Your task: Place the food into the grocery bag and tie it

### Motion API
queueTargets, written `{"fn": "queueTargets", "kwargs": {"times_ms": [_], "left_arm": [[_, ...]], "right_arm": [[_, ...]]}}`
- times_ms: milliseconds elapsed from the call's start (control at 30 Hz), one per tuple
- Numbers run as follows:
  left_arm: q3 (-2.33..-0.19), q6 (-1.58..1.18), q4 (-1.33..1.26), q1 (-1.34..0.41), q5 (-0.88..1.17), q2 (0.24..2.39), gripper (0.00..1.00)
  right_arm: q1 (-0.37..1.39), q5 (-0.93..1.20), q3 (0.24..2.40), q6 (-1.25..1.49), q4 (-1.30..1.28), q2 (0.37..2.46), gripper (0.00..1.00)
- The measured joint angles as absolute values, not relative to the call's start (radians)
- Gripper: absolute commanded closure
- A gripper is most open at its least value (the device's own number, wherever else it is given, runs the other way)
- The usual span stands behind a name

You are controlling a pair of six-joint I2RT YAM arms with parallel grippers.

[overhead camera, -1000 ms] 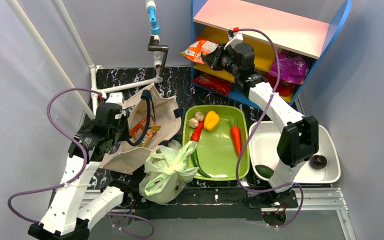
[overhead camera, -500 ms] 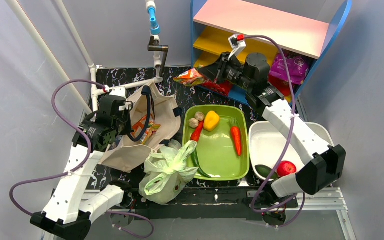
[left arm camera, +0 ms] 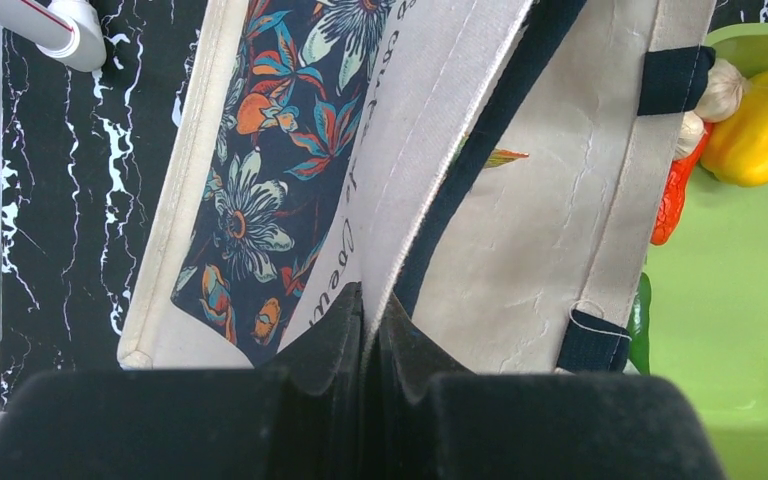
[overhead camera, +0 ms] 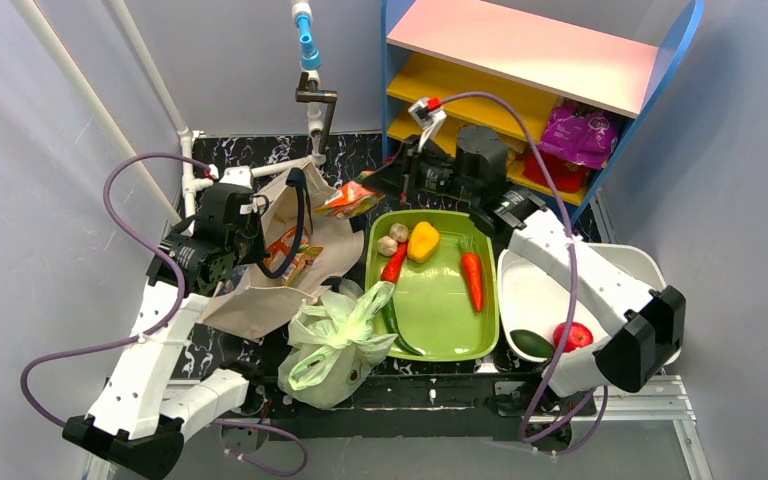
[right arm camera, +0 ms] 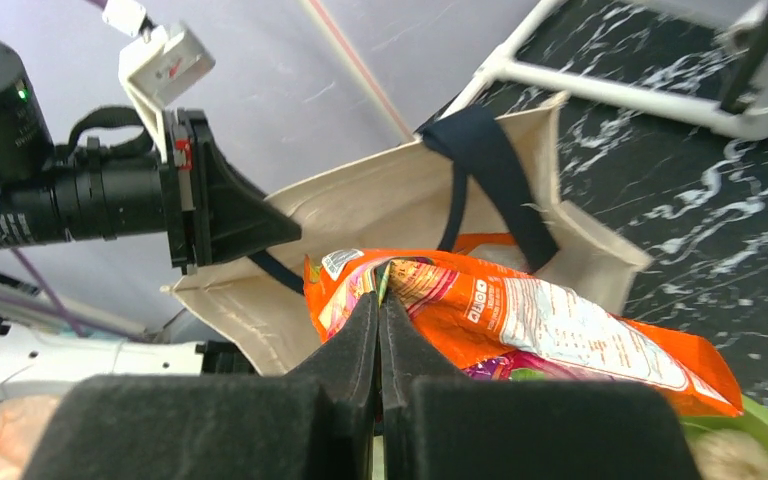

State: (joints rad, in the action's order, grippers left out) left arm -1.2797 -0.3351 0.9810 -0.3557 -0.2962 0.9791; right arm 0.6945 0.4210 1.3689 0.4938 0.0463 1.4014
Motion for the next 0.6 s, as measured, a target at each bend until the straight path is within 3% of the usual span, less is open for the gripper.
{"fn": "queueTargets", "kwargs": {"times_ms": [333, 600], "left_arm": [[-1.325, -0.344, 1.011, -0.356, -0.297, 0.991, 1.0], [-1.357, -0.343, 1.047, -0.355, -0.303, 0.989, 1.0]], "right_arm": [[0.855, 0.461, 1.582, 0.495, 0.039, 1.698, 0.99], [0.878, 0.476, 1.731, 0.52, 0.051, 1.909, 0.99]]}}
